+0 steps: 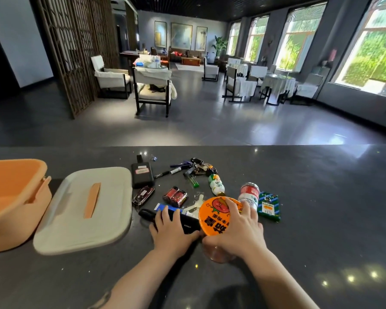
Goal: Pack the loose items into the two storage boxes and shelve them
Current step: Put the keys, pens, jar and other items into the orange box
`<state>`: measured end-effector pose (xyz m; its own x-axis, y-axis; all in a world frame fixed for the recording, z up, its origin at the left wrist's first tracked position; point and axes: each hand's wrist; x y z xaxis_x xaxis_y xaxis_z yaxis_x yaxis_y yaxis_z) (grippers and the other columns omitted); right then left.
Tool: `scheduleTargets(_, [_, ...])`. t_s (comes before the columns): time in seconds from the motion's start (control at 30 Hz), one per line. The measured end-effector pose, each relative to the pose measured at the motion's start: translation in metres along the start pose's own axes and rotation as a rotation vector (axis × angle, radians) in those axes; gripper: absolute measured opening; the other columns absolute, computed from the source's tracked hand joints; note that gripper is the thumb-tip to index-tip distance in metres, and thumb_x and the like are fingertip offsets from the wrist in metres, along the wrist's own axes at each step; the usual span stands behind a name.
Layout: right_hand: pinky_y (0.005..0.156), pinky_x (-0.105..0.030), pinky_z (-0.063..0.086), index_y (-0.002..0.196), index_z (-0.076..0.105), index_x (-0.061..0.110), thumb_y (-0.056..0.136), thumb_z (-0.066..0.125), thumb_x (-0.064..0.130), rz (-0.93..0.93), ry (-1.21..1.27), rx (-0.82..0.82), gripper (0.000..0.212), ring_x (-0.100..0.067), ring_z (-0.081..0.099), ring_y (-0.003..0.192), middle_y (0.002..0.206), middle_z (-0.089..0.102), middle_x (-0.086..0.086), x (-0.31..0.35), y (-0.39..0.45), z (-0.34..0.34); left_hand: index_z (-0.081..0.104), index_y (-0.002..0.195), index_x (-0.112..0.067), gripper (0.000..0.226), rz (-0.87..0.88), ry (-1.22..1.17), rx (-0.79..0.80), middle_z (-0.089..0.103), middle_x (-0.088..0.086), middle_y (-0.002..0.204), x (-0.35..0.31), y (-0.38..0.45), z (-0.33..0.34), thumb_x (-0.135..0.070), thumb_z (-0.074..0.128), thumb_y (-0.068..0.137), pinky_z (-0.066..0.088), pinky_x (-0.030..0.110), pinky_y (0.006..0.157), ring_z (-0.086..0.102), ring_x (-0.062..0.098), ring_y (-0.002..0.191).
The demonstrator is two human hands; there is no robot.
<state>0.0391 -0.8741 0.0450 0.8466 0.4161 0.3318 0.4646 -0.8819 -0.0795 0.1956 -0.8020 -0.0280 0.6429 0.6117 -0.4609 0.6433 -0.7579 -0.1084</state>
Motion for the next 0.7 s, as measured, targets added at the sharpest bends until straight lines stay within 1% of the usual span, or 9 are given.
scheduleTargets(0.13, [0.11, -0.049, 0.024, 0.145, 0.007, 0.044, 0.037, 0.066, 0.079, -0.041, -0.011, 0.075, 0.128, -0.03, 0.008, 0.143, 0.156, 0.008, -0.002, -0.012, -0.001, -0.009, 0.031, 0.137, -0.034, 0.088, 0.064, 0.01, -0.021, 0.013, 0.003, 0.154, 0.006, 0.001, -0.001, -0.069, 0.057, 0.061, 0.006, 0.047, 0.116, 0.004, 0.026, 0.143])
scheduleTargets(0.2, [0.111, -0.05, 0.022, 0.145, 0.005, 0.047, 0.029, 0.065, 0.084, -0.065, -0.044, 0.134, 0.136, -0.029, 0.007, 0.143, 0.157, 0.005, -0.001, -0.018, 0.0, -0.015, 0.04, 0.13, -0.038, 0.086, 0.128, 0.006, 0.049, 0.02, -0.002, 0.151, 0.017, 0.003, -0.014, -0.064, 0.065, 0.053, 0.01, 0.044, 0.117, 0.013, 0.022, 0.141])
scheduleTargets(0.27, [0.113, -0.053, 0.017, 0.144, 0.003, 0.049, 0.022, 0.062, 0.089, -0.072, -0.065, 0.18, 0.141, -0.029, 0.001, 0.145, 0.158, -0.001, -0.002, -0.019, 0.0, -0.018, 0.043, 0.124, -0.042, 0.085, 0.172, 0.032, 0.134, 0.023, -0.002, 0.147, 0.03, 0.0, -0.027, -0.061, 0.071, 0.045, 0.015, 0.042, 0.116, 0.017, 0.022, 0.139])
scheduleTargets(0.33, [0.112, -0.056, 0.018, 0.143, 0.004, 0.047, 0.023, 0.061, 0.091, -0.061, -0.059, 0.182, 0.14, -0.03, -0.003, 0.146, 0.158, -0.003, -0.003, -0.015, -0.001, -0.016, 0.038, 0.121, -0.048, 0.091, 0.169, 0.059, 0.198, 0.016, 0.001, 0.148, 0.041, -0.007, -0.032, -0.064, 0.072, 0.038, 0.014, 0.042, 0.117, 0.009, 0.027, 0.14])
scheduleTargets(0.37, [0.11, -0.057, 0.021, 0.143, 0.007, 0.046, 0.025, 0.062, 0.089, -0.051, -0.052, 0.159, 0.137, -0.031, 0.0, 0.145, 0.157, 0.001, -0.004, -0.012, -0.001, -0.015, 0.036, 0.122, -0.05, 0.093, 0.159, 0.06, 0.202, 0.012, 0.002, 0.149, 0.045, -0.011, -0.032, -0.066, 0.071, 0.037, 0.012, 0.042, 0.117, 0.004, 0.028, 0.141])
scheduleTargets(0.43, [0.105, -0.054, 0.029, 0.14, 0.015, 0.046, 0.03, 0.065, 0.082, -0.049, -0.043, 0.079, 0.125, -0.03, 0.013, 0.14, 0.15, 0.017, -0.005, -0.007, -0.002, -0.011, 0.034, 0.125, -0.05, 0.095, 0.135, 0.034, 0.149, 0.011, 0.003, 0.15, 0.046, -0.019, -0.028, -0.066, 0.072, 0.039, 0.014, 0.042, 0.117, 0.002, 0.028, 0.141])
scheduleTargets(0.5, [0.101, -0.05, 0.031, 0.137, 0.02, 0.047, 0.037, 0.067, 0.076, -0.059, -0.019, 0.031, 0.114, -0.028, 0.024, 0.132, 0.139, 0.028, -0.001, -0.002, -0.001, -0.01, 0.032, 0.131, -0.047, 0.099, 0.131, 0.058, 0.098, 0.013, 0.002, 0.151, 0.045, -0.024, -0.027, -0.066, 0.072, 0.043, 0.016, 0.041, 0.117, 0.004, 0.027, 0.14])
scheduleTargets(0.6, [0.102, -0.05, 0.03, 0.137, 0.021, 0.047, 0.04, 0.068, 0.073, -0.048, 0.023, 0.041, 0.111, -0.029, 0.027, 0.128, 0.136, 0.03, -0.001, 0.003, 0.0, -0.013, 0.025, 0.14, -0.041, 0.107, 0.153, 0.139, 0.062, 0.019, -0.003, 0.15, 0.043, -0.029, -0.029, -0.069, 0.068, 0.046, 0.021, 0.038, 0.116, 0.011, 0.024, 0.137])
scheduleTargets(0.7, [0.104, -0.051, 0.028, 0.138, 0.022, 0.048, 0.039, 0.068, 0.074, -0.061, 0.04, 0.016, 0.112, -0.03, 0.027, 0.13, 0.139, 0.029, -0.001, 0.011, -0.001, -0.019, 0.028, 0.139, -0.036, 0.109, 0.188, 0.151, 0.038, 0.027, -0.005, 0.144, 0.044, -0.038, -0.028, -0.068, 0.068, 0.043, 0.032, 0.038, 0.11, 0.019, 0.024, 0.129])
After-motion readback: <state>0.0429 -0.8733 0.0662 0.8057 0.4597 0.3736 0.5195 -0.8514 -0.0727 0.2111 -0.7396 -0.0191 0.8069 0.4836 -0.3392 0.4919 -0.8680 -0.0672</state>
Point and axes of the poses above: each hand's wrist, its own y-axis towards the middle knuckle, its own z-axis out of the palm, x = y × z
